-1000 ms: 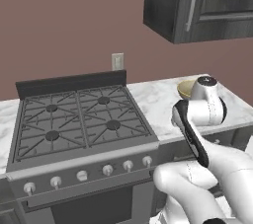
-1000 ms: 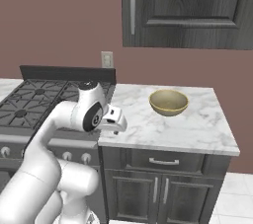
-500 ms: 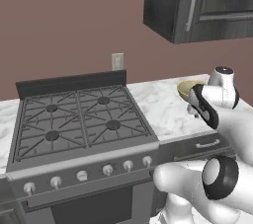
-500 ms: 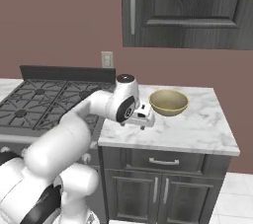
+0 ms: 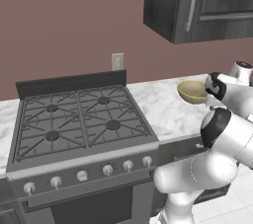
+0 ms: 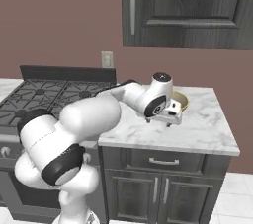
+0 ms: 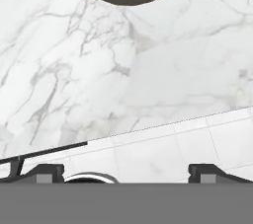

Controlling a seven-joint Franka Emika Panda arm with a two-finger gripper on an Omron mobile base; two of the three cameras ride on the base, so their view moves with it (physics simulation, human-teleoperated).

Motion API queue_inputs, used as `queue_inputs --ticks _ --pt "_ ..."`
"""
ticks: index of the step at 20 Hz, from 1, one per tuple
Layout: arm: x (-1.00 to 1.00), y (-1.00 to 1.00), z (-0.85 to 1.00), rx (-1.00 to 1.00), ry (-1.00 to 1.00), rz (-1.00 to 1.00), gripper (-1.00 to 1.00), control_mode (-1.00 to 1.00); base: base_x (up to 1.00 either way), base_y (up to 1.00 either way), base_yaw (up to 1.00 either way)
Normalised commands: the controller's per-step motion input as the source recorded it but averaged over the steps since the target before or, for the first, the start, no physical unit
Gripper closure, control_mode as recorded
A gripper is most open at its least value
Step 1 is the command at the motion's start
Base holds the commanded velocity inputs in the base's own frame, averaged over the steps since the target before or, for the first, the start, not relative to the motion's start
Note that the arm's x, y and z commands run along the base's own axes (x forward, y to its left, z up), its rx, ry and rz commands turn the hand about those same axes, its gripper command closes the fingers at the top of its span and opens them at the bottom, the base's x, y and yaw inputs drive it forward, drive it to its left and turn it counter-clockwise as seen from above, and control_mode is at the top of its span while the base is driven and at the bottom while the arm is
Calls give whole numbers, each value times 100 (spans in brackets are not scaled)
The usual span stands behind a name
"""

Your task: Pick the cup and bowl from the counter and place them on the counter next to the sink.

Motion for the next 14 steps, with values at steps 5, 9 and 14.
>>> queue_inputs --ticks 5,9,14 --pt "42 -59 0 0 3 0 -100 -100 0 0 0" --pt "48 -47 0 2 0 0 -100 -100 0 0 0" --pt "50 -44 0 2 0 0 -100 -100 0 0 0"
